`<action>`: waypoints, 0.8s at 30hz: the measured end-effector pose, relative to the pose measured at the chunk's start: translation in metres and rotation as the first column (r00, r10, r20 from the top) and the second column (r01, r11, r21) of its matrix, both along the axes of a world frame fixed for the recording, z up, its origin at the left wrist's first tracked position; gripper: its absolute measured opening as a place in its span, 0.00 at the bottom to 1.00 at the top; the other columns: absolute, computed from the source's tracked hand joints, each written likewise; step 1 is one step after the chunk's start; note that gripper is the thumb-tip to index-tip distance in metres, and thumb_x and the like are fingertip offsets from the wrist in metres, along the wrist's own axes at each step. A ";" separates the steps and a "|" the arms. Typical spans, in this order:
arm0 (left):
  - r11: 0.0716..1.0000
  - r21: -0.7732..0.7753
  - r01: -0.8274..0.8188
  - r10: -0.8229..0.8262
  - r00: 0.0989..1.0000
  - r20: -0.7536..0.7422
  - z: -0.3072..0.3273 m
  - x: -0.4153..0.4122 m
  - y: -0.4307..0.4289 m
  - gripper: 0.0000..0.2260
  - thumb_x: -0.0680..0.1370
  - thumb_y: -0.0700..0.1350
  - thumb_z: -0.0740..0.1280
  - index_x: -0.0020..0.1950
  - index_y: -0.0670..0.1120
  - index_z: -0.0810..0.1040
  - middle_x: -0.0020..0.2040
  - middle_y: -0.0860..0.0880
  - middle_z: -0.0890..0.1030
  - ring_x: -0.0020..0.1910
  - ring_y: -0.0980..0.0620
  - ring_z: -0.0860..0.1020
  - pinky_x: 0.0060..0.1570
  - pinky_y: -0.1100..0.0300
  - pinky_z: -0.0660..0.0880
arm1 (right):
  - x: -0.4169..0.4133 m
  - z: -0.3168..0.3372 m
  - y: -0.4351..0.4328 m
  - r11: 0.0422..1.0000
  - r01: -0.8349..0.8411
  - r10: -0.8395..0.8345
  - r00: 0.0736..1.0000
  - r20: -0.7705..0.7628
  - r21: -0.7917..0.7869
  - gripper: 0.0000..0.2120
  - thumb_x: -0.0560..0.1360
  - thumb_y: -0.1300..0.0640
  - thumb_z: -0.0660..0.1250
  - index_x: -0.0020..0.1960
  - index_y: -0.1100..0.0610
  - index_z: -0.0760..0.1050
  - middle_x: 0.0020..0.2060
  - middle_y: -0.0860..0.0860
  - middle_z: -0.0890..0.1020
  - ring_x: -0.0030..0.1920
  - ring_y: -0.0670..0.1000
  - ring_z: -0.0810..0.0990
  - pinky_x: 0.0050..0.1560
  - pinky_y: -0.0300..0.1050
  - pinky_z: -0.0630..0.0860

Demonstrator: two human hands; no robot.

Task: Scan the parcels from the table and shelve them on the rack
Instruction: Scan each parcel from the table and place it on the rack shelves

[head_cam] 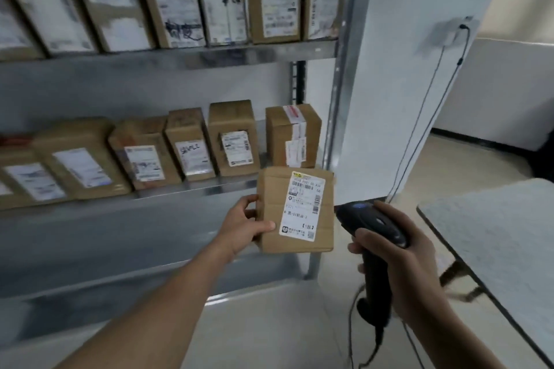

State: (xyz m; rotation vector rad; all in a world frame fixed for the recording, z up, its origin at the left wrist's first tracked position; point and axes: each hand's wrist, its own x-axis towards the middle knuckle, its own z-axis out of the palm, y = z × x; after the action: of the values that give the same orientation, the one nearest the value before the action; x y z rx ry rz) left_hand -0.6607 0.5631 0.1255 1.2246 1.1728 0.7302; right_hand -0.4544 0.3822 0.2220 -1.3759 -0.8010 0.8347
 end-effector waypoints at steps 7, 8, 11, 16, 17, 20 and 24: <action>0.984 0.037 -0.175 0.175 0.985 0.012 0.011 -0.197 0.009 0.38 0.59 0.44 0.78 0.68 0.53 0.72 0.60 0.43 0.81 0.58 0.44 0.81 0.46 0.53 0.80 | -0.169 0.012 0.043 0.976 -0.214 0.212 0.975 0.066 0.031 0.21 0.59 0.54 0.74 0.47 0.33 0.82 0.41 0.55 0.86 0.46 0.65 0.83 0.50 0.70 0.79; 0.979 0.045 -0.200 0.199 0.980 0.012 0.012 -0.225 0.010 0.38 0.59 0.44 0.78 0.68 0.53 0.72 0.61 0.43 0.80 0.58 0.44 0.81 0.47 0.52 0.80 | -0.192 0.014 0.048 0.969 -0.245 0.242 0.968 0.073 0.036 0.21 0.60 0.54 0.74 0.47 0.32 0.82 0.41 0.55 0.86 0.46 0.64 0.83 0.51 0.70 0.79; 0.955 0.055 -0.290 0.289 0.957 0.031 0.017 -0.305 0.007 0.40 0.58 0.44 0.78 0.70 0.53 0.71 0.62 0.43 0.79 0.59 0.42 0.80 0.51 0.49 0.81 | -0.258 0.017 0.065 0.941 -0.336 0.330 0.939 0.094 0.052 0.21 0.62 0.56 0.75 0.44 0.29 0.81 0.39 0.54 0.85 0.45 0.63 0.84 0.51 0.68 0.79; 0.893 0.055 -0.447 0.443 0.894 0.071 0.021 -0.419 -0.014 0.47 0.53 0.48 0.80 0.72 0.51 0.70 0.62 0.43 0.80 0.57 0.42 0.82 0.48 0.50 0.81 | -0.351 0.017 0.093 0.878 -0.477 0.471 0.874 0.120 0.034 0.26 0.71 0.68 0.74 0.46 0.33 0.82 0.37 0.58 0.85 0.44 0.64 0.84 0.48 0.59 0.78; 0.875 0.055 -0.481 0.476 0.876 0.075 0.020 -0.439 -0.020 0.47 0.54 0.48 0.80 0.73 0.50 0.70 0.62 0.43 0.80 0.57 0.42 0.82 0.47 0.51 0.81 | -0.367 0.016 0.099 0.859 -0.510 0.504 0.856 0.112 0.032 0.24 0.71 0.68 0.73 0.48 0.36 0.83 0.37 0.57 0.85 0.44 0.64 0.83 0.45 0.56 0.78; 0.811 0.064 -0.582 0.576 0.813 0.087 0.021 -0.494 -0.036 0.43 0.58 0.44 0.79 0.73 0.50 0.70 0.61 0.42 0.80 0.56 0.42 0.82 0.44 0.52 0.80 | -0.416 0.013 0.117 0.799 -0.601 0.597 0.798 0.088 0.031 0.22 0.72 0.68 0.73 0.57 0.44 0.80 0.40 0.56 0.86 0.46 0.64 0.84 0.41 0.55 0.78; 0.725 0.079 -0.684 0.676 0.729 0.107 0.023 -0.557 -0.053 0.40 0.59 0.42 0.77 0.72 0.48 0.70 0.61 0.41 0.80 0.52 0.45 0.83 0.38 0.58 0.80 | -0.480 0.009 0.141 0.723 -0.690 0.688 0.723 0.065 0.033 0.23 0.73 0.69 0.73 0.58 0.44 0.80 0.43 0.55 0.87 0.45 0.62 0.85 0.39 0.54 0.79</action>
State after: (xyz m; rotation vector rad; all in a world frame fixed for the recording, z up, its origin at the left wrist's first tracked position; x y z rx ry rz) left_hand -1.2173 0.5103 0.1482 0.8180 1.5569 1.3989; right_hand -0.9346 0.5234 0.2308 -1.0331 -1.4109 1.3460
